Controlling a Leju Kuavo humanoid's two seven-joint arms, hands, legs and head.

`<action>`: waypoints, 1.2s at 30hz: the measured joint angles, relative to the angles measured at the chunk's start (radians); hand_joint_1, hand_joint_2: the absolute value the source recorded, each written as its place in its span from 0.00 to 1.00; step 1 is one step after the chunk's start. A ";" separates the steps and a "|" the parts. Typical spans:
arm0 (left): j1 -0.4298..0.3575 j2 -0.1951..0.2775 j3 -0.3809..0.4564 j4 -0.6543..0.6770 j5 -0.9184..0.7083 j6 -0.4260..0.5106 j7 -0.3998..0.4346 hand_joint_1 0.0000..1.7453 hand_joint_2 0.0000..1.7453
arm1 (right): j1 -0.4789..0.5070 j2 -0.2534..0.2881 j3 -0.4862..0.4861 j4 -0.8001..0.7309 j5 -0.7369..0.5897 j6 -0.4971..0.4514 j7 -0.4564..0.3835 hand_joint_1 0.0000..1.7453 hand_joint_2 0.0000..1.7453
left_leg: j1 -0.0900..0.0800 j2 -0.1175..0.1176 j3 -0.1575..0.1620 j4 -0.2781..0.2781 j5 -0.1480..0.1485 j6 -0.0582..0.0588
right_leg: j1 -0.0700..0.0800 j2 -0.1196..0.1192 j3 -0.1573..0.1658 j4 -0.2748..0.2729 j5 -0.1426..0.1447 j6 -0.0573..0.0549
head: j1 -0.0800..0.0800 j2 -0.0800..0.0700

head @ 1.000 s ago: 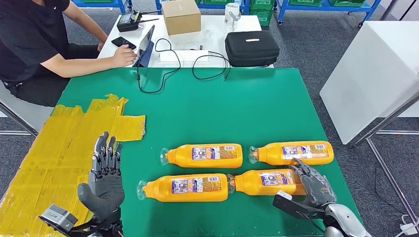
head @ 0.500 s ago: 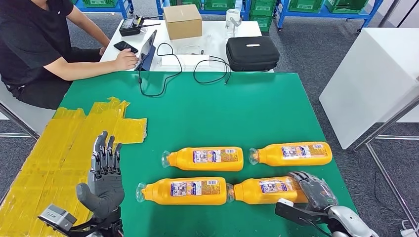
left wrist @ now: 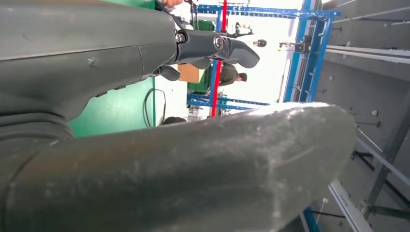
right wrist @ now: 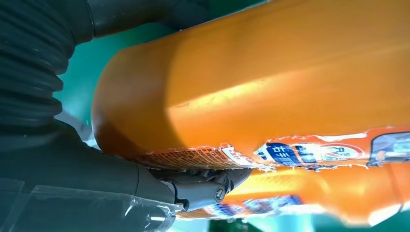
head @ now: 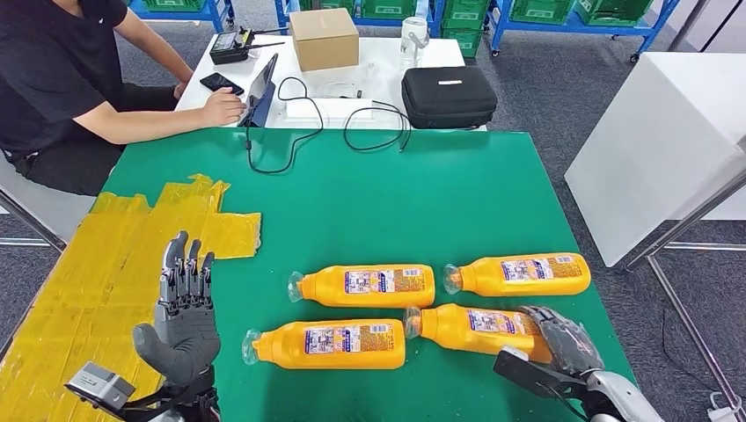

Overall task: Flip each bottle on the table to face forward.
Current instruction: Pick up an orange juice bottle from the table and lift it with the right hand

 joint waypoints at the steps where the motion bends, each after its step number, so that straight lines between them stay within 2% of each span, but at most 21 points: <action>1: 0.005 0.000 0.002 -0.004 -0.002 0.000 0.000 0.00 0.50 | 0.014 0.029 -0.041 -0.007 -0.009 0.004 -0.033 1.00 1.00 | 0.000 0.000 -0.001 0.000 0.000 0.000 | 0.000 0.000 -0.001 0.000 0.000 0.000 | 0.000 0.000; 3: 0.021 -0.002 0.009 -0.015 -0.006 -0.001 -0.001 0.00 1.00 | 0.054 0.098 -0.145 -0.046 -0.024 0.045 -0.112 1.00 1.00 | -0.001 -0.001 -0.004 0.000 0.001 0.001 | 0.000 -0.001 -0.003 0.000 0.001 0.001 | 0.000 0.000; 8: 0.064 -0.012 0.043 -0.052 -0.012 0.002 -0.002 0.00 1.00 | 0.174 0.314 -0.431 -0.235 -0.045 0.207 -0.278 1.00 1.00 | -0.001 -0.009 -0.024 0.001 0.009 0.001 | -0.001 -0.008 -0.011 0.004 0.003 0.003 | -0.001 0.000; 12: 0.090 -0.018 0.059 -0.081 -0.010 0.021 -0.001 0.00 1.00 | 0.226 0.488 -0.627 -0.384 -0.058 0.304 -0.390 1.00 1.00 | 0.000 -0.010 -0.031 0.001 0.010 0.001 | 0.000 -0.009 -0.019 0.005 0.003 0.003 | -0.001 0.000; 15: 0.100 -0.020 0.065 -0.097 -0.002 0.029 0.001 0.00 1.00 | 0.239 0.601 -0.726 -0.463 -0.061 0.375 -0.460 1.00 1.00 | 0.000 -0.010 -0.034 0.000 0.010 0.000 | 0.000 -0.009 -0.022 0.006 0.003 0.003 | -0.001 0.000; 18: 0.102 -0.023 0.067 -0.103 0.004 0.031 0.007 0.00 1.00 | 0.240 0.690 -0.771 -0.513 -0.048 0.407 -0.497 1.00 1.00 | 0.000 -0.010 -0.034 0.000 0.010 -0.001 | 0.000 -0.009 -0.027 0.006 0.003 0.003 | -0.001 0.000; 22: 0.102 -0.024 0.069 -0.107 0.006 0.031 0.011 0.00 1.00 | 0.240 0.756 -0.784 -0.547 -0.040 0.408 -0.503 1.00 1.00 | 0.000 -0.010 -0.035 0.000 0.010 -0.001 | -0.001 -0.009 -0.033 0.006 0.002 0.002 | -0.001 0.000; 25: 0.102 -0.024 0.071 -0.107 0.016 0.028 0.017 0.00 1.00 | 0.241 0.778 -0.781 -0.556 -0.056 0.412 -0.506 1.00 1.00 | 0.000 -0.010 -0.036 0.000 0.010 -0.001 | -0.001 -0.009 -0.030 0.006 0.003 0.002 | 0.000 0.000; 28: 0.101 -0.025 0.073 -0.107 0.037 0.014 0.035 0.00 1.00 | 0.239 0.789 -0.728 -0.558 -0.079 0.372 -0.488 1.00 1.00 | -0.001 -0.009 -0.038 0.000 0.012 -0.001 | -0.001 -0.009 -0.025 0.006 0.004 0.004 | 0.000 0.000; 31: 0.091 -0.026 0.074 -0.105 0.061 -0.017 0.061 0.00 1.00 | 0.204 0.778 -0.596 -0.535 -0.125 0.259 -0.415 1.00 1.00 | 0.000 -0.007 -0.038 0.000 0.013 -0.002 | -0.001 -0.009 -0.025 0.006 0.006 0.003 | 0.000 0.000; 34: 0.062 -0.026 0.074 -0.089 0.076 -0.047 0.091 0.00 1.00 | 0.098 0.759 -0.417 -0.445 -0.142 0.149 -0.340 1.00 1.00 | 0.000 -0.005 -0.038 0.000 0.015 -0.004 | 0.000 -0.007 -0.028 0.007 0.007 0.000 | 0.000 0.000; 36: 0.042 -0.028 0.074 -0.074 0.078 -0.062 0.104 0.00 1.00 | 0.017 0.756 -0.299 -0.367 -0.136 0.112 -0.314 1.00 1.00 | 0.001 -0.005 -0.039 0.000 0.017 -0.005 | 0.000 -0.007 -0.030 0.008 0.008 -0.002 | -0.001 0.000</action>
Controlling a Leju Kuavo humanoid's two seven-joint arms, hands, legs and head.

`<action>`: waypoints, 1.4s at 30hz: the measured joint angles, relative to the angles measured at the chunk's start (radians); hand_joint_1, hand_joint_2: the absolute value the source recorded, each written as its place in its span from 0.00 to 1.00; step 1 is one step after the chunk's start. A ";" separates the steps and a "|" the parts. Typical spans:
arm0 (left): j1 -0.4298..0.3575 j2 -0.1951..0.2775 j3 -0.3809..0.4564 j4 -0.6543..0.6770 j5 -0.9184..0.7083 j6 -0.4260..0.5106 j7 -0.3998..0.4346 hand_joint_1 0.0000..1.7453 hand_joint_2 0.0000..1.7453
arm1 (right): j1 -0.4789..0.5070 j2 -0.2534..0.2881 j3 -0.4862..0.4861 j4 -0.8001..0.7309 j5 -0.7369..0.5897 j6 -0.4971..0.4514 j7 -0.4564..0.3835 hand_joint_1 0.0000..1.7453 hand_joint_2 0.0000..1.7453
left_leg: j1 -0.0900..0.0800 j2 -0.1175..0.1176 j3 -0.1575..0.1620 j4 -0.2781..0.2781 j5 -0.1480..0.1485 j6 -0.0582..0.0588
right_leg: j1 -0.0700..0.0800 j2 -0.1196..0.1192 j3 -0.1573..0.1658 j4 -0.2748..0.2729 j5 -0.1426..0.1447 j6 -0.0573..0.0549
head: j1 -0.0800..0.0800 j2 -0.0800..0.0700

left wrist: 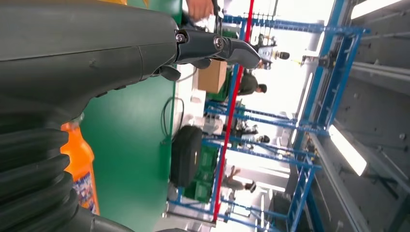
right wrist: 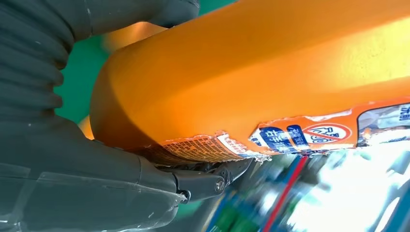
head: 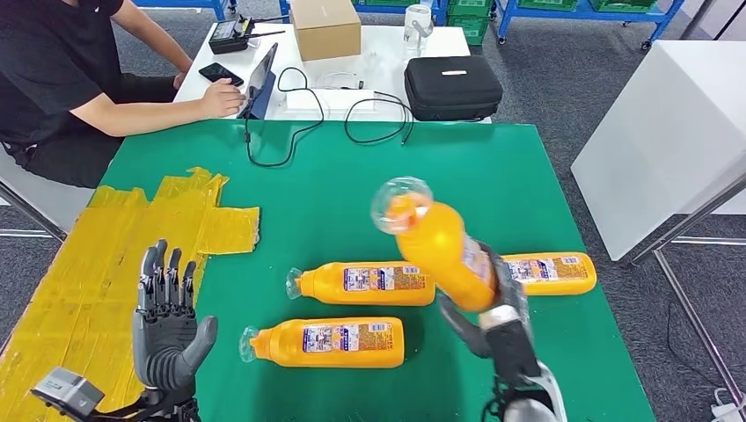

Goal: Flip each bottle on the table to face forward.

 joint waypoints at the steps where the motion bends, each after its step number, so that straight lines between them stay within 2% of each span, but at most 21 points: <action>1: -0.008 -0.001 0.000 0.008 0.000 -0.009 0.005 0.00 1.00 | -0.038 0.000 0.055 0.039 -0.001 -0.012 0.010 1.00 1.00 | 0.000 -0.001 0.000 0.000 0.001 0.000 | 0.000 0.000 -0.001 0.001 0.000 0.000 | 0.000 0.000; 6: -0.040 -0.002 0.000 0.049 -0.005 -0.055 0.015 0.00 1.00 | -0.218 0.011 0.249 0.221 -0.046 -0.049 0.047 1.00 1.00 | 0.000 -0.002 -0.003 0.000 0.005 -0.002 | 0.000 -0.001 -0.004 0.003 0.001 0.000 | 0.000 0.000; 9: -0.054 -0.002 0.000 0.067 -0.005 -0.067 0.016 0.00 1.00 | -0.294 0.025 0.305 0.304 -0.058 -0.052 0.056 1.00 1.00 | 0.000 -0.002 -0.004 0.000 0.005 -0.002 | 0.000 -0.001 -0.004 0.004 0.001 0.001 | 0.000 0.000; 13: -0.062 -0.002 0.000 0.077 -0.005 -0.075 0.021 0.00 1.00 | -0.350 0.049 0.355 0.387 -0.058 -0.053 0.061 1.00 1.00 | 0.000 -0.003 -0.006 0.000 0.005 -0.002 | 0.000 -0.001 -0.005 0.004 0.001 0.001 | 0.000 0.000; 20: -0.063 -0.003 0.000 0.079 -0.005 -0.078 0.028 0.00 1.00 | -0.381 0.076 0.422 0.493 -0.050 -0.062 0.069 1.00 1.00 | 0.000 -0.003 -0.010 0.000 0.005 -0.002 | 0.000 -0.001 -0.009 0.004 0.001 0.001 | 0.000 0.000; 42: -0.064 -0.004 -0.004 0.081 -0.002 -0.077 0.033 0.00 1.00 | -0.411 0.083 0.454 0.608 -0.039 -0.071 0.076 1.00 1.00 | 0.000 -0.003 -0.010 0.000 0.005 -0.002 | 0.000 -0.001 -0.010 0.004 0.001 0.001 | 0.001 0.000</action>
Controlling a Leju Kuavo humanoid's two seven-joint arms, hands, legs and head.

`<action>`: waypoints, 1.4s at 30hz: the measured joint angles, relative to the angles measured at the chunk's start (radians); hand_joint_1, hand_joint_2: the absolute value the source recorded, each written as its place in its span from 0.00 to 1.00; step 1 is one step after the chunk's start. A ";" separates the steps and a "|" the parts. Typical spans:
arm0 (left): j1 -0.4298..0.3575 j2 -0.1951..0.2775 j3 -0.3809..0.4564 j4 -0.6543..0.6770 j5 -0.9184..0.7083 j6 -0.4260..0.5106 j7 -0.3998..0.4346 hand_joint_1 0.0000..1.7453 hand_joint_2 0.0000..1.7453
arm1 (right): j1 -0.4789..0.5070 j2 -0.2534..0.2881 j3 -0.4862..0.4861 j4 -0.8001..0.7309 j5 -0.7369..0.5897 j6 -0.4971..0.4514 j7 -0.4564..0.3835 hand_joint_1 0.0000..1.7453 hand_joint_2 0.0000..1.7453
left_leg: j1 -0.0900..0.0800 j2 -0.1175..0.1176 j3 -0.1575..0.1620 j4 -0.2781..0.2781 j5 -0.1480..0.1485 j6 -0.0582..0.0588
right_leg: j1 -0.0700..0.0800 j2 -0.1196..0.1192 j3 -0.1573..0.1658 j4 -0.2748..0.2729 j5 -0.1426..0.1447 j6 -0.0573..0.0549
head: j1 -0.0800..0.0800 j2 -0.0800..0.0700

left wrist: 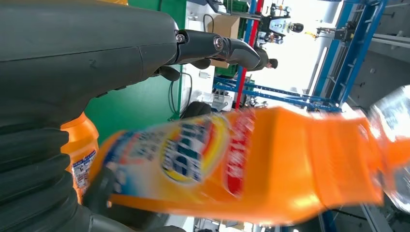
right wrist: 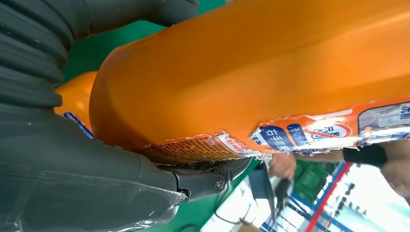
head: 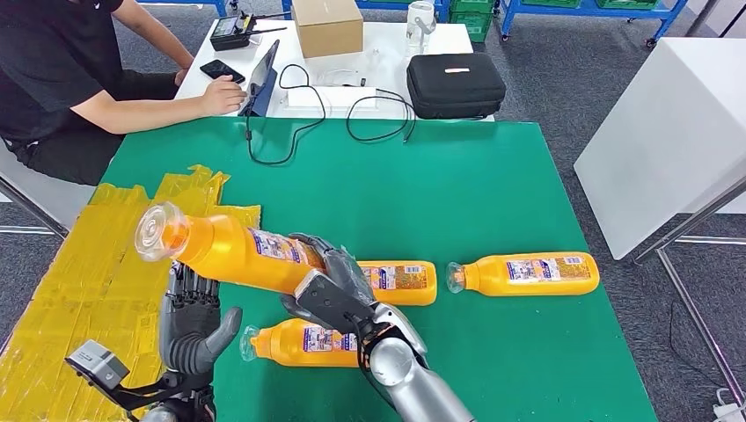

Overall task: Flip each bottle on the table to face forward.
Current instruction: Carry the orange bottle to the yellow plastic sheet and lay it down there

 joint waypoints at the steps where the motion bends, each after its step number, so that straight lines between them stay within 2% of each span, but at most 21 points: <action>1: 0.000 0.000 -0.002 0.001 0.001 0.001 0.000 0.00 1.00 | -0.004 0.001 0.006 0.013 0.005 -0.001 0.002 1.00 1.00 | 0.000 0.000 0.000 0.000 0.000 0.000 | 0.000 0.000 0.000 0.000 0.000 0.000 | 0.000 0.000; 5: -0.002 -0.001 -0.007 0.001 -0.001 0.014 0.002 0.00 1.00 | -0.024 0.005 0.058 0.067 -0.003 -0.015 0.024 1.00 1.00 | 0.000 0.000 0.000 0.000 0.000 0.000 | 0.000 0.000 0.000 0.000 0.000 0.000 | 0.000 0.000; 14: 0.000 -0.001 -0.003 0.001 -0.005 0.024 -0.004 0.00 1.00 | -0.098 0.011 0.312 0.152 -0.169 -0.074 0.113 1.00 1.00 | 0.000 0.000 -0.001 0.000 0.000 0.000 | 0.000 0.000 -0.001 0.001 0.000 0.000 | 0.000 0.000; 27: 0.020 -0.001 0.039 0.001 -0.003 0.037 -0.033 0.00 1.00 | -0.174 0.015 0.578 0.233 -0.333 -0.108 0.165 1.00 1.00 | 0.000 0.000 -0.001 0.000 0.000 0.000 | 0.000 0.000 -0.002 0.001 0.000 0.000 | 0.000 0.000; 28: 0.021 -0.001 0.042 0.001 -0.004 0.039 -0.034 0.10 1.00 | -0.180 0.015 0.590 0.236 -0.339 -0.109 0.168 1.00 1.00 | 0.000 0.000 -0.001 0.000 0.000 0.000 | 0.000 0.000 -0.002 0.001 0.000 0.000 | 0.000 0.000; 31: 0.024 0.000 0.047 0.001 -0.009 0.045 -0.037 0.85 1.00 | -0.192 0.014 0.618 0.245 -0.349 -0.109 0.169 1.00 1.00 | 0.000 0.000 -0.001 0.000 0.000 0.000 | 0.000 0.000 -0.002 0.001 0.000 0.000 | 0.000 0.000; 32: 0.025 0.000 0.049 0.001 -0.011 0.046 -0.039 1.00 1.00 | -0.195 0.014 0.626 0.248 -0.351 -0.109 0.169 1.00 1.00 | 0.000 0.000 -0.001 0.000 0.000 0.000 | 0.000 0.000 -0.002 0.001 0.000 0.000 | 0.000 0.000; 42: 0.038 0.000 0.054 0.001 -0.019 0.049 -0.055 1.00 1.00 | -0.203 0.013 0.661 0.272 -0.354 -0.127 0.159 1.00 1.00 | 0.000 0.000 -0.001 0.000 0.000 0.000 | 0.000 0.000 -0.002 0.001 0.000 0.000 | 0.000 0.000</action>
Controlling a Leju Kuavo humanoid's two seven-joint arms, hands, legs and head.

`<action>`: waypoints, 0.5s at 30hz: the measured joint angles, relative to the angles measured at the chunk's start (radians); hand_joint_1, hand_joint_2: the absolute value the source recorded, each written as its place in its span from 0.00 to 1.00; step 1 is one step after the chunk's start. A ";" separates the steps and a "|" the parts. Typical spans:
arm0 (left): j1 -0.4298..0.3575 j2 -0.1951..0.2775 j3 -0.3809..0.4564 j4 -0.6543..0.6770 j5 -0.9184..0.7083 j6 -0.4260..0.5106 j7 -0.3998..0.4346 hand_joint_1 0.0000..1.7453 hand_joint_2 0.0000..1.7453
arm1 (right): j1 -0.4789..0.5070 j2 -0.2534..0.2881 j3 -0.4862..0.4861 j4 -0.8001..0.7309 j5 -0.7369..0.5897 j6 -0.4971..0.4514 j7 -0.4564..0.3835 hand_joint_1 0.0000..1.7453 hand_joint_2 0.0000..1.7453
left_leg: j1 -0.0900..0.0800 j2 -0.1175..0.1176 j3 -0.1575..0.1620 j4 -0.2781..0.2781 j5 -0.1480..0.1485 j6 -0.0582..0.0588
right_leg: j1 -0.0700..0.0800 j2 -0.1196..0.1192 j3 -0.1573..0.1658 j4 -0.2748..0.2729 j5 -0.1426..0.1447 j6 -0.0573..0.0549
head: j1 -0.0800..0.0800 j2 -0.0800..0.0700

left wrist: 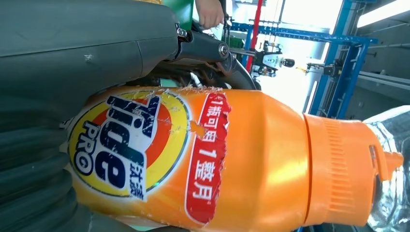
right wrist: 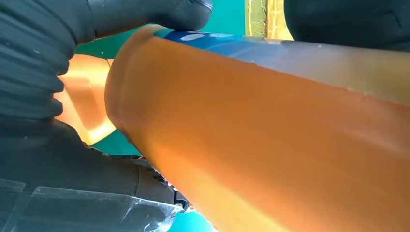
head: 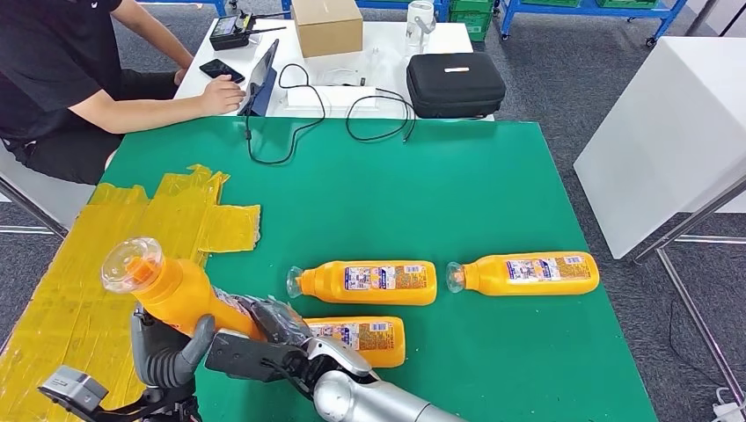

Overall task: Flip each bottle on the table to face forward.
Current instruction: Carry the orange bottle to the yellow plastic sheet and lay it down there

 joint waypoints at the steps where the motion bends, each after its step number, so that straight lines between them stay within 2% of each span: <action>1: 0.000 0.000 0.000 0.000 -0.002 0.003 -0.001 1.00 1.00 | 0.000 0.000 0.001 0.001 0.001 0.000 -0.001 1.00 1.00 | 0.000 0.000 0.000 0.000 0.000 0.000 | 0.000 0.000 0.000 0.000 0.000 0.000 | 0.000 0.000; 15: -0.001 0.000 0.000 0.005 -0.025 0.015 -0.005 1.00 1.00 | 0.003 0.000 0.002 0.014 0.014 -0.002 -0.010 1.00 1.00 | 0.000 0.000 0.000 0.000 0.000 0.000 | 0.000 0.000 0.000 0.000 0.000 0.000 | 0.000 0.000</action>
